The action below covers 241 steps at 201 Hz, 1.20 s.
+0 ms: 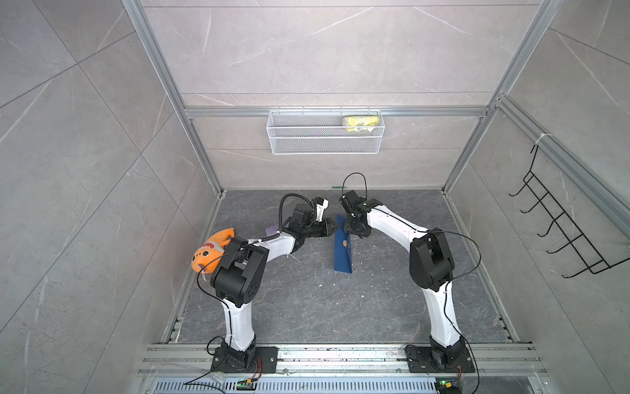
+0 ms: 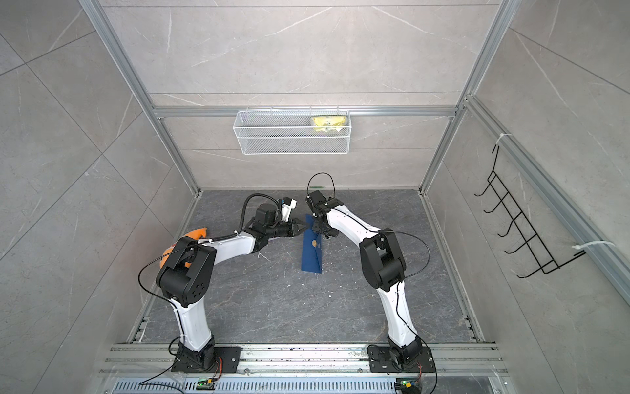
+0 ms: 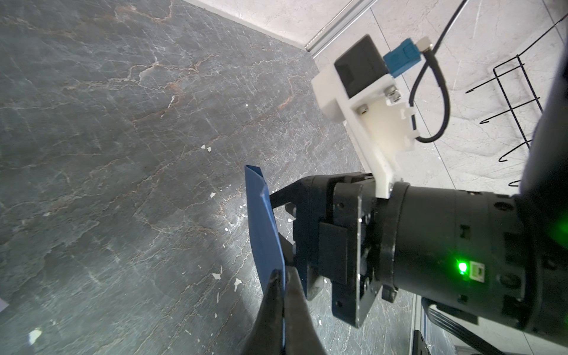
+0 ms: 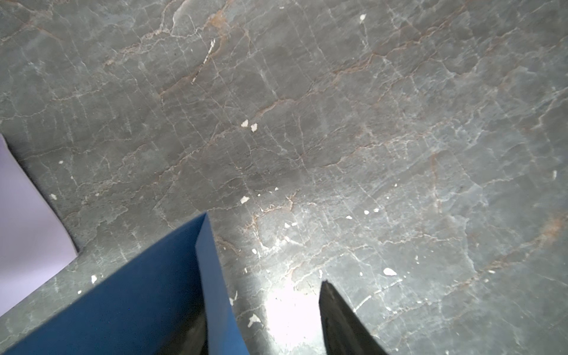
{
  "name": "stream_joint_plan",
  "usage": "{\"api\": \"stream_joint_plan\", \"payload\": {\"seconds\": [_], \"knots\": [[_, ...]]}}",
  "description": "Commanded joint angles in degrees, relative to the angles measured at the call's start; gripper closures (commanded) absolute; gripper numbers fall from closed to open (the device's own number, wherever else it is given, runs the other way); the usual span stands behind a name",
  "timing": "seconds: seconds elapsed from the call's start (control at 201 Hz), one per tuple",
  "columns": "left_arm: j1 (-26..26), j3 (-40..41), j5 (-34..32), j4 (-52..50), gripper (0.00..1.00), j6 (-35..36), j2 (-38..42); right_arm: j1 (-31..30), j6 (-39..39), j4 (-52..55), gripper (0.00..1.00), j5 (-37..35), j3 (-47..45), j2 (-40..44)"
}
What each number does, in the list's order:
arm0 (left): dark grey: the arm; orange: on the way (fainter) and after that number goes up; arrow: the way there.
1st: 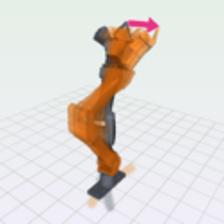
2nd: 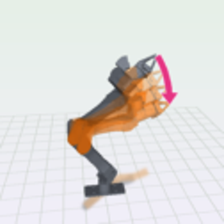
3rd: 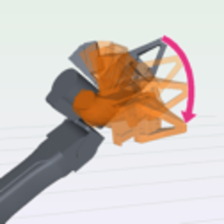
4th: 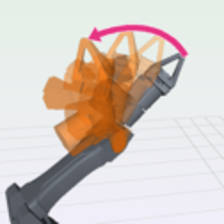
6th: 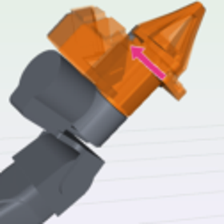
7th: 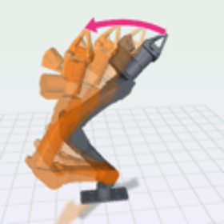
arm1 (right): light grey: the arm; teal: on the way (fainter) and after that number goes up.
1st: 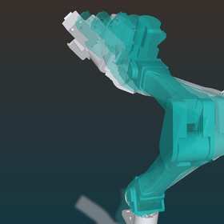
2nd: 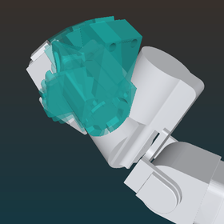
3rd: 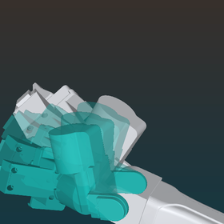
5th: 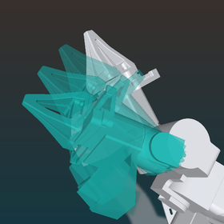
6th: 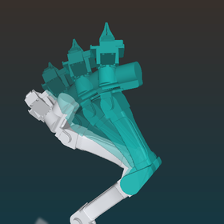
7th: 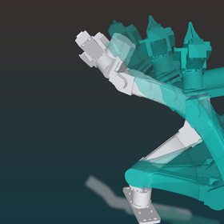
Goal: Open the envelope
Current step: Open the envelope flap on the envelope.
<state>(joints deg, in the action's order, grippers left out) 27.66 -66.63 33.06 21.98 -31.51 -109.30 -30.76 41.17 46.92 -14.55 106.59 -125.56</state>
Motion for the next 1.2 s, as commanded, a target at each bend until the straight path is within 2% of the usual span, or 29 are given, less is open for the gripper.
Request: {"api": "stream_joint_plan", "payload": {"seconds": [0.0,0.169,0.373,0.398,0.493,0.577,0.692,0.846,0.921,1.035,1.1,1.195], "knots": [[0.20,-1.13,0.65,3.64,1.00,0.12,2.87,0.27,1.32,0.65,0.47,0.23,-0.76,2.68],[0.98,-1.53,-0.05,3.16,1.00,0.85,2.69,0.23,2.62,-0.33,0.55,3.45,-1.03,3.37],[2.38,-1.83,-1.94,2.02,1.00,2.33,2.43,-0.17,3.66,-0.28,0.60,6.14,0.17,2.52],[2.46,-1.84,-2.02,2.02,1.00,2.33,2.39,-0.21,3.70,-0.23,0.63,6.26,0.34,2.35],[2.66,-1.93,-2.12,2.02,1.00,2.34,2.29,-0.35,3.83,-0.40,0.68,6.52,0.08,2.21],[2.75,-1.86,-2.10,2.01,1.00,2.37,2.33,-0.35,3.83,-0.72,0.68,6.55,-0.40,2.42],[2.74,-1.85,-2.21,2.02,1.00,2.33,2.33,-0.31,3.62,-1.25,0.58,6.90,-0.84,3.17],[2.49,-1.69,-3.45,-0.71,1.00,3.05,2.48,-0.24,0.93,-3.58,0.28,5.21,-2.96,7.38],[1.93,-2.67,-4.12,-4.26,1.00,3.47,2.23,-0.16,-2.42,-6.18,0.19,3.67,-6.14,11.49],[0.87,-5.53,-4.31,-10.89,1.00,2.95,1.32,-0.17,-10.24,-15.76,0.16,6.73,-16.46,19.14],[0.24,-7.70,-4.51,-14.98,1.00,1.87,0.39,-0.50,-16.54,-21.28,0.17,12.54,-22.78,22.29],[-0.19,-10.11,-4.29,-19.00,1.00,-0.66,-0.30,-2.49,-22.39,-25.24,0.24,14.39,-30.00,25.71]]}}
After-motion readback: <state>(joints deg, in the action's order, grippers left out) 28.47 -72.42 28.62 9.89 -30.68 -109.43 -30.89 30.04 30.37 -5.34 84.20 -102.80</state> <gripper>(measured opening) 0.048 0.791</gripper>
